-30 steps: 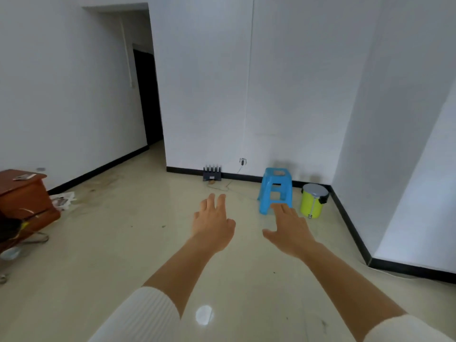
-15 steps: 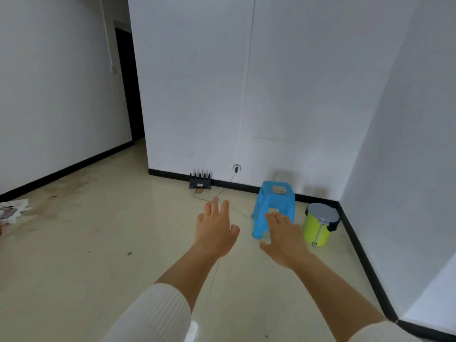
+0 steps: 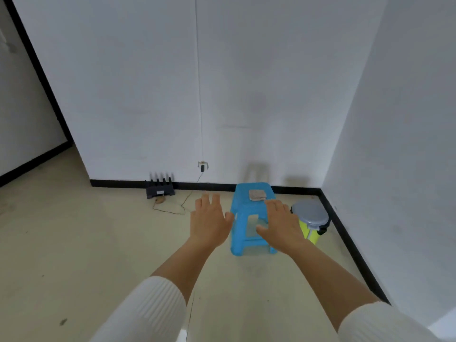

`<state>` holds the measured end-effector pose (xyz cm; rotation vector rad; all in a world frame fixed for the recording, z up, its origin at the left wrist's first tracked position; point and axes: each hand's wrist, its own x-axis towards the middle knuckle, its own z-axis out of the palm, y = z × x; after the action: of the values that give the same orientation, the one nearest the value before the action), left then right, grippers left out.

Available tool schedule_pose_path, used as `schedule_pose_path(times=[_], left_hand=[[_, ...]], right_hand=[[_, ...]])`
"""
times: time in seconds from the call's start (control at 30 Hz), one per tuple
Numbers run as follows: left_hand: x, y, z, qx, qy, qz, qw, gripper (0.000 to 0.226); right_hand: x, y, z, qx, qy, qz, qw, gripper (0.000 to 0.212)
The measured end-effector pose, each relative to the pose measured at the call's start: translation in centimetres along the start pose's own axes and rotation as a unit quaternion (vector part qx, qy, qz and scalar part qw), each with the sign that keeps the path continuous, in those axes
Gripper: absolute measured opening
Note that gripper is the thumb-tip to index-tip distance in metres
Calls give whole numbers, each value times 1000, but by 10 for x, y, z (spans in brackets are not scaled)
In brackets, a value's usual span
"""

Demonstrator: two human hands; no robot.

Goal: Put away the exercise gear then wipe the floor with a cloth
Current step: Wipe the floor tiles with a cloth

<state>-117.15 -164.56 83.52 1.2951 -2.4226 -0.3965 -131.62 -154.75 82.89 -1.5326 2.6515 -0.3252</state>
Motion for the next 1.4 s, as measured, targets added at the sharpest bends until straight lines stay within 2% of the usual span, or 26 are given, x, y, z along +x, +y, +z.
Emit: schedule_pose_path(times=[0.17,0.47,0.7,0.97,1.17,1.27,1.4], left_hand=[[128,22,92,-55,-22,-39,997,56],[308,62,234,-101,-100,-129,981,54],[421,63,310,-94,-146,-170,970,54],[564,26,419,-88,-185,-216,955,51],[601,-10,513,-63,-264,-274,923,47],[611,-30,552,-52,-291,-277,914,54],[624,-53,598,-12,-305,-244,920,69]], right_hand=[[130,75,28,2,-20,24,1000,66],[330,214,71,-1,-134,63,989,62],[454,254,111,30,-198,39,979,69],[627,280,195,29,-258,26,965,64],[696,301,297,83,-320,53,942,51],[718,311,342,79,-354,54,930,54],[758,326,394,44,-365,65,928,59]])
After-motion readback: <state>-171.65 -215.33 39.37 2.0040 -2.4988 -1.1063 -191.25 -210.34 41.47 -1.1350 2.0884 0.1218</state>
